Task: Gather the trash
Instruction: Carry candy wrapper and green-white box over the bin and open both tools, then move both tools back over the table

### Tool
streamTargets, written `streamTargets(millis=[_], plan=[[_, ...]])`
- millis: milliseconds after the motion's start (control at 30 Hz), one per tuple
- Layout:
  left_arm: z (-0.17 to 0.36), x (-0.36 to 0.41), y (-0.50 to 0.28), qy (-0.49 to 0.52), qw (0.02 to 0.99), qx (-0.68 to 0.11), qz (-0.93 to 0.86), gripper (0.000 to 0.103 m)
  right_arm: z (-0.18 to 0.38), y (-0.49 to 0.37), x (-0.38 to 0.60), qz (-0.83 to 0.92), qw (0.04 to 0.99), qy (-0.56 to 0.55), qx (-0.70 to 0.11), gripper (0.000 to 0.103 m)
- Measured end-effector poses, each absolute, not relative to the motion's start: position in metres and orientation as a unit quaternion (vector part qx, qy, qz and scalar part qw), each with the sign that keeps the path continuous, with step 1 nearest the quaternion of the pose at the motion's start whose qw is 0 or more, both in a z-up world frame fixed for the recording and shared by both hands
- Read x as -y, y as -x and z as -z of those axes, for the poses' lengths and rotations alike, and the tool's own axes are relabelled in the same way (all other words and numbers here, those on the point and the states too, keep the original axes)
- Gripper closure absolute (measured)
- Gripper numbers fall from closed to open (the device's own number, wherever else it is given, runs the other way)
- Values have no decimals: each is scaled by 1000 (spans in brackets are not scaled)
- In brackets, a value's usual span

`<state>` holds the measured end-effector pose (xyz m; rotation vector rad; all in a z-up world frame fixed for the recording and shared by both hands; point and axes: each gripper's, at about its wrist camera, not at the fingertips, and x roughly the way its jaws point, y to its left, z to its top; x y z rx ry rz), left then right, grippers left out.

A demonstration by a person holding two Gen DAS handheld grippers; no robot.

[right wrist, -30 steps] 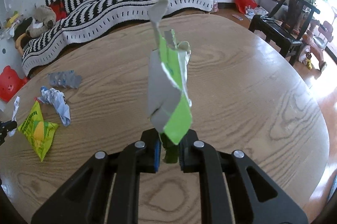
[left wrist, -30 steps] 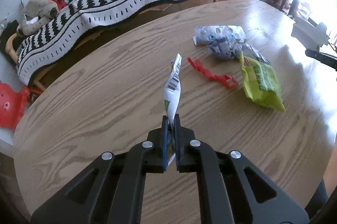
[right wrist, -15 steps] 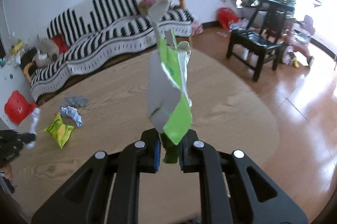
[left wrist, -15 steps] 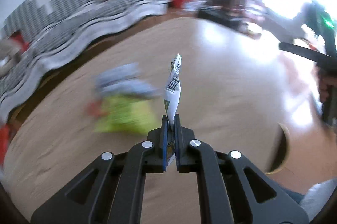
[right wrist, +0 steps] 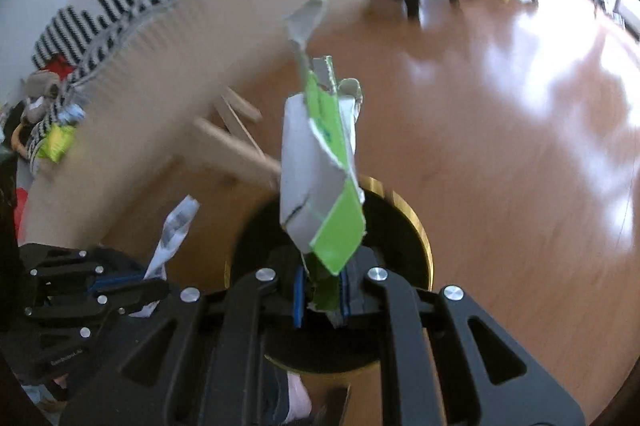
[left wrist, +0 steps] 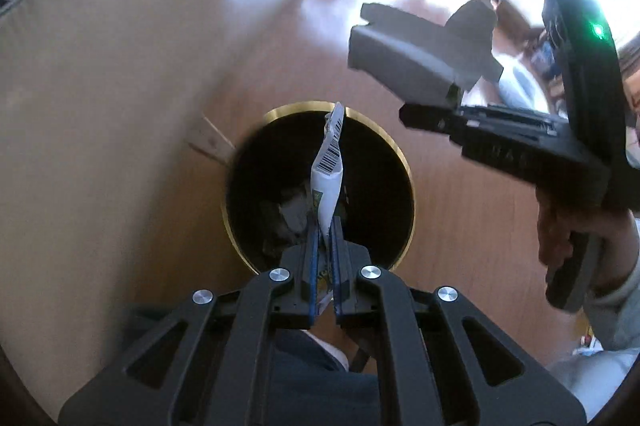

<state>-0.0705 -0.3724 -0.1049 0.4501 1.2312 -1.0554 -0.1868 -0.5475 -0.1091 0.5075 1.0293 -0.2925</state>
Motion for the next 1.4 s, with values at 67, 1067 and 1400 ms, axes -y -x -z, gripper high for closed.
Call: streamTargets(millis=[67, 1067, 1400], plan=[[124, 384, 73, -209, 654, -565, 458, 99, 133, 193, 549, 140, 815, -255, -500, 89], [88, 386, 81, -188, 664, -549, 471, 6, 81, 225, 602, 203, 852, -283, -390, 6], [30, 223, -15, -123, 837, -472, 250, 6, 35, 120, 505, 104, 902, -132, -397, 6]])
